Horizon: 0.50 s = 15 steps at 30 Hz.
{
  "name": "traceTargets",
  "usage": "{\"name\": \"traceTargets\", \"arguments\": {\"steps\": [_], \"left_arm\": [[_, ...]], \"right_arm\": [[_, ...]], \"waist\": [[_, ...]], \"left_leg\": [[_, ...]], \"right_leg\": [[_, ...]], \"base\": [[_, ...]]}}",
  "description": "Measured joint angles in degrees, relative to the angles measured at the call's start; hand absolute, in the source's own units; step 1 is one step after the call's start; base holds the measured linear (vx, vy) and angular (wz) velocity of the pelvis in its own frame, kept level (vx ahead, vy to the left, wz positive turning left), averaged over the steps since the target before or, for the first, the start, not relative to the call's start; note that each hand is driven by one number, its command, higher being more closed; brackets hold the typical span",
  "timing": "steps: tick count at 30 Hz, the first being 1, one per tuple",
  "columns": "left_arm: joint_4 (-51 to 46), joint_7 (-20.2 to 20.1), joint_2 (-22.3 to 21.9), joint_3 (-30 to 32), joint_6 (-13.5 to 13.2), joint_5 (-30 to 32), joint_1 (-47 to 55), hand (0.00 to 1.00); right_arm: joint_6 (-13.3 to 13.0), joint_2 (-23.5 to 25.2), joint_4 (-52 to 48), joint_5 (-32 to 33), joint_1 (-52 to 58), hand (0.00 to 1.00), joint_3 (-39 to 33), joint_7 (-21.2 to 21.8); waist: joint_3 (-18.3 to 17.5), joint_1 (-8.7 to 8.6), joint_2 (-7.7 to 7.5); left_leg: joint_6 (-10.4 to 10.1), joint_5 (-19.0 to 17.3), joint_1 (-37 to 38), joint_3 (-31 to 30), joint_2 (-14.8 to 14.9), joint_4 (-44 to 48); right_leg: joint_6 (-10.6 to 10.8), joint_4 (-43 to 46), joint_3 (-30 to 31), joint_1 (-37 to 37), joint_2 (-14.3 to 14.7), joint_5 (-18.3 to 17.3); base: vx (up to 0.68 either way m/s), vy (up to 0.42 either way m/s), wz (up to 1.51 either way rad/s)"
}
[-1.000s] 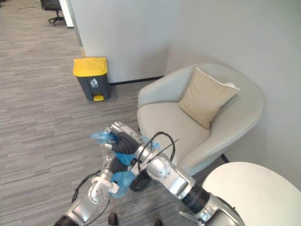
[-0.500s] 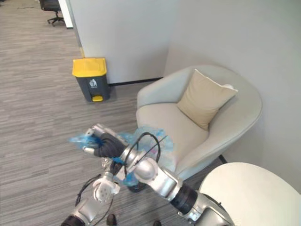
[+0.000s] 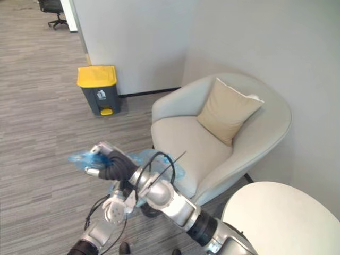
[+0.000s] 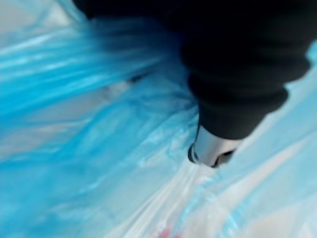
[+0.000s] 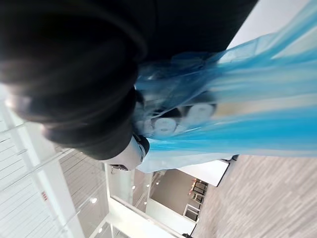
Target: Gather rubbish on tea table into small bin, then transfer packed bag to large trash can.
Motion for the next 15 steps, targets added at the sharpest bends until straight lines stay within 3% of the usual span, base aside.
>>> {"name": "traceTargets", "arguments": {"steps": [3, 4, 9, 15], "left_arm": [[0.00, 0.00, -0.10, 0.75, -0.01, -0.37, 0.07, 1.00], [0.00, 0.00, -0.12, 0.97, -0.01, -0.70, 0.10, 1.00], [-0.01, -0.03, -0.10, 1.49, -0.07, -1.22, 0.31, 1.00], [-0.01, -0.17, -0.19, 1.49, -0.25, -3.48, 1.47, 1.00]], "right_arm": [[-0.03, -1.37, 0.66, -2.09, 2.64, 1.00, -0.10, 0.26], [-0.06, -1.97, 0.66, -3.40, 3.31, 0.00, -0.19, 0.25], [-0.62, -3.05, 3.73, -8.83, 7.70, 0.00, -2.54, 0.04], [-0.76, -6.48, 5.85, -20.99, 10.54, 0.00, -4.28, -1.25]], "waist": [[0.00, -0.09, 0.00], [0.00, -0.10, -0.01], [0.01, -0.10, -0.02], [0.03, -0.17, -0.03]], "left_leg": [[0.02, -0.01, 0.00, 0.00, -0.01, 0.00], [0.02, -0.01, 0.00, 0.00, -0.01, 0.00], [0.02, -0.01, 0.00, -0.04, -0.04, -0.01], [0.12, -0.09, 0.00, -0.06, -0.09, -0.01]], "right_leg": [[0.38, 0.02, -0.01, 0.00, -0.03, -0.26], [0.55, 0.03, -0.01, 0.00, -0.05, -0.38], [0.58, 0.05, -0.06, 0.02, -0.11, -0.41], [0.65, 0.03, -0.10, 0.03, -0.18, -0.48]], "base": [[0.00, 0.000, 0.00], [0.00, 0.000, 0.00], [0.00, 0.000, 0.00], [0.00, 0.000, 0.00]]}}
